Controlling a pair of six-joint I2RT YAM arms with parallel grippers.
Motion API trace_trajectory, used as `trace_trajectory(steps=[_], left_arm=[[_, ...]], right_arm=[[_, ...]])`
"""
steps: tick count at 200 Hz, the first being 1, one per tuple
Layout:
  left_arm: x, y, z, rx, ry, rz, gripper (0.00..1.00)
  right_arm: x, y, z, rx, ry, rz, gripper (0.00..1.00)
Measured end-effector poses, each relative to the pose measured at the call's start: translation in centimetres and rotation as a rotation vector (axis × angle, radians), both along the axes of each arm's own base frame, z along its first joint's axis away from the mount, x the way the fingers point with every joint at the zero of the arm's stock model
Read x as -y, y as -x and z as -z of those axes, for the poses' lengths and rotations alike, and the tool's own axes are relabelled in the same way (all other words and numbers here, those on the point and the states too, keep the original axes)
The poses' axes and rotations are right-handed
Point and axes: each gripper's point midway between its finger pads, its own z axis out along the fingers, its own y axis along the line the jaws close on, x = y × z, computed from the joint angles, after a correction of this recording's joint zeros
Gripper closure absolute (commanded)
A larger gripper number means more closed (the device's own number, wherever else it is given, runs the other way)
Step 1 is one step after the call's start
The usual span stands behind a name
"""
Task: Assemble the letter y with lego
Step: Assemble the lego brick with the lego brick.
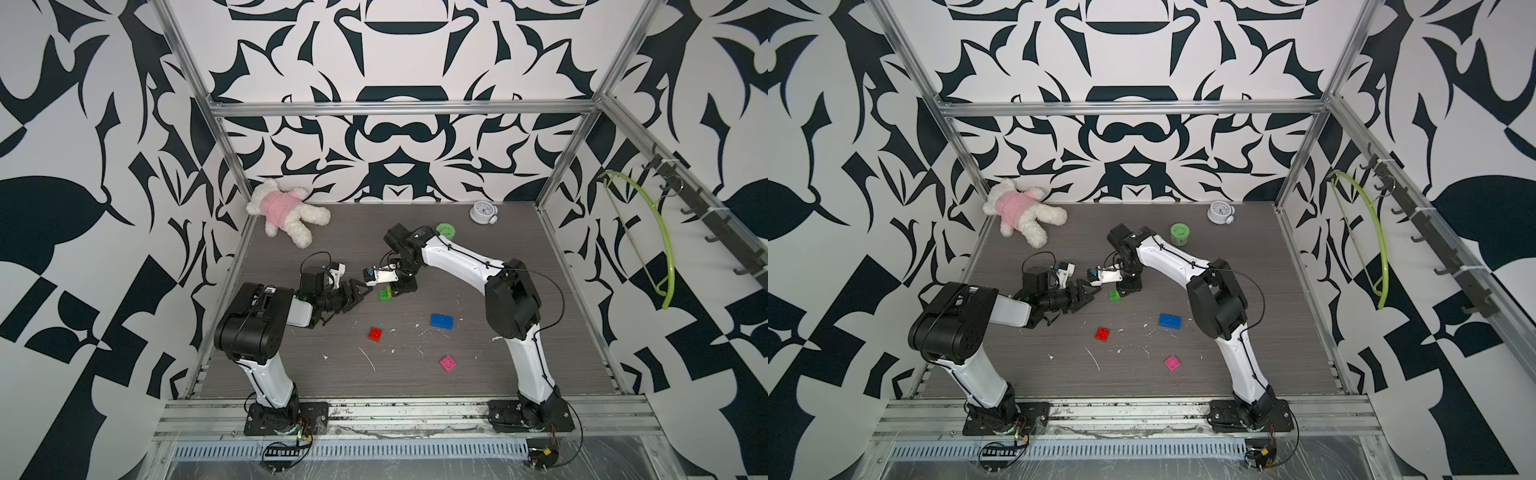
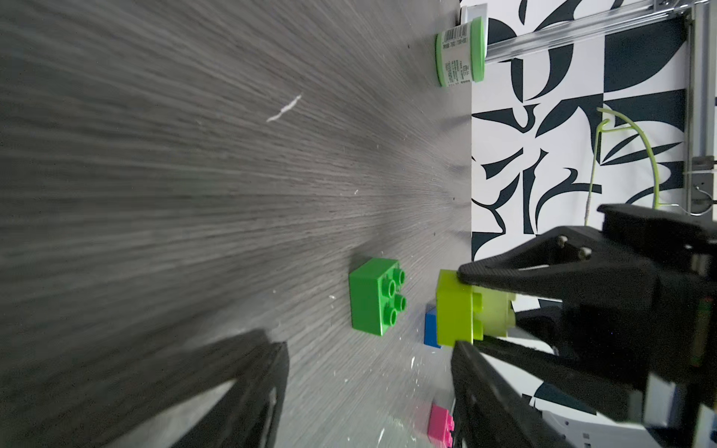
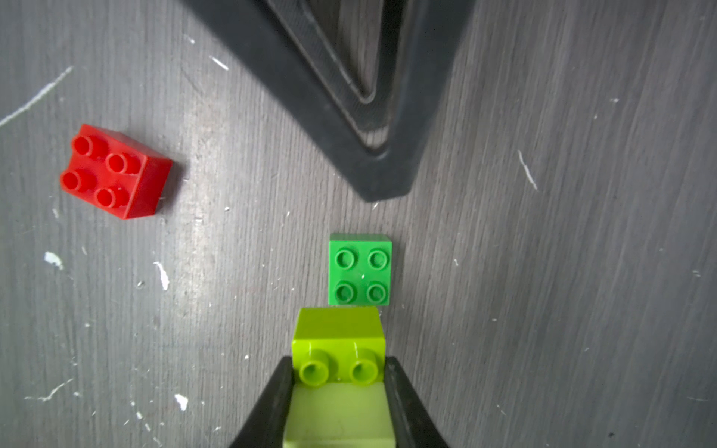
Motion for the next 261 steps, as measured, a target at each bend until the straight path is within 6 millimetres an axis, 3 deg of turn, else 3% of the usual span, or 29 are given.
trace_trajectory(steps=[116, 261], left_arm=[[2.6, 0.6, -0.6, 0.224, 0.097, 0.102, 0.33], [3.3, 0.2, -0.3, 0.220, 0.084, 0.085, 0.35]], right_arm=[[-0.5, -0.2, 1.3, -0.014, 0.017, -0.009, 0.66], [-0.7, -0.6, 1.5, -0.004, 0.023, -0.011, 0.67]])
